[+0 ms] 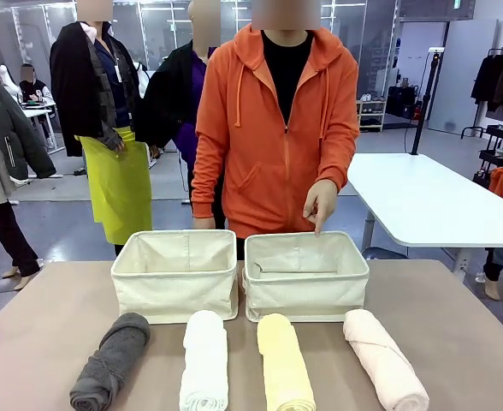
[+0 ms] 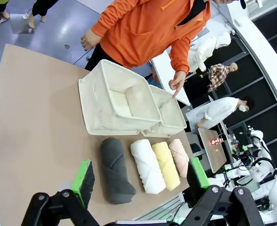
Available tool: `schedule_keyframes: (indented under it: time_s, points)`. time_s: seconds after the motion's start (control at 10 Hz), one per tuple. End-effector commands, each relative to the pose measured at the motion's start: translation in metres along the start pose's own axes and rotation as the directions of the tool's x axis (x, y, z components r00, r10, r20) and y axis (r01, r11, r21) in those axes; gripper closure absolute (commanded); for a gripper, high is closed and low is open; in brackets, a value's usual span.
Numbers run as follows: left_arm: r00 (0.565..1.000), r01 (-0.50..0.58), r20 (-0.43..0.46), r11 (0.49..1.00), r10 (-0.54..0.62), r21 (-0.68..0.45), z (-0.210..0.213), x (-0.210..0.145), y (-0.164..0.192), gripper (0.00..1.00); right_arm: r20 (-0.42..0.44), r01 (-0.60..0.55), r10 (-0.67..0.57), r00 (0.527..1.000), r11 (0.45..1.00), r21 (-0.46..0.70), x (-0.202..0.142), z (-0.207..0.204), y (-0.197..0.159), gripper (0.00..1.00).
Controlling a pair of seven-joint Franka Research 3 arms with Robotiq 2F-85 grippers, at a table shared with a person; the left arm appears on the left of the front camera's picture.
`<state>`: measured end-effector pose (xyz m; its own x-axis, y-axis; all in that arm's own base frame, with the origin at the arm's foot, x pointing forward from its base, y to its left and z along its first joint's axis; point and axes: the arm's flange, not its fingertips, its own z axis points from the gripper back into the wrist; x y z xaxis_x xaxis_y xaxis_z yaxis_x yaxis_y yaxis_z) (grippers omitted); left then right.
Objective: Divide the towels into two baskets.
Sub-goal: Pick up one hotel-folded towel and place it in the Fabric basket indicated by the person.
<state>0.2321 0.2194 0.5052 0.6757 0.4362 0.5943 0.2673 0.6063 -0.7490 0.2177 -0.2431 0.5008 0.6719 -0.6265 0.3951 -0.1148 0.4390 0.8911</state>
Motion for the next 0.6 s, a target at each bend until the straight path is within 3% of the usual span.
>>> schedule_keyframes:
  time_s: [0.0, 0.2, 0.5]
  points:
    - [1.000, 0.010, 0.010, 1.000, -0.010, -0.019, 0.002, 0.001, 0.001, 0.00, 0.009, -0.011, 0.011, 1.000, 1.000, 0.006, 0.000, 0.002, 0.002, 0.00]
    - [1.000, 0.010, 0.010, 1.000, -0.010, -0.019, 0.002, 0.001, 0.001, 0.00, 0.000, 0.000, 0.000, 1.000, 1.000, 0.000, 0.000, 0.000, 0.000, 0.00]
    - [1.000, 0.010, 0.010, 1.000, -0.010, -0.019, 0.002, 0.001, 0.001, 0.00, -0.223, -0.089, 0.070, 0.972, 0.993, -0.078, -0.006, -0.080, 0.025, 0.00]
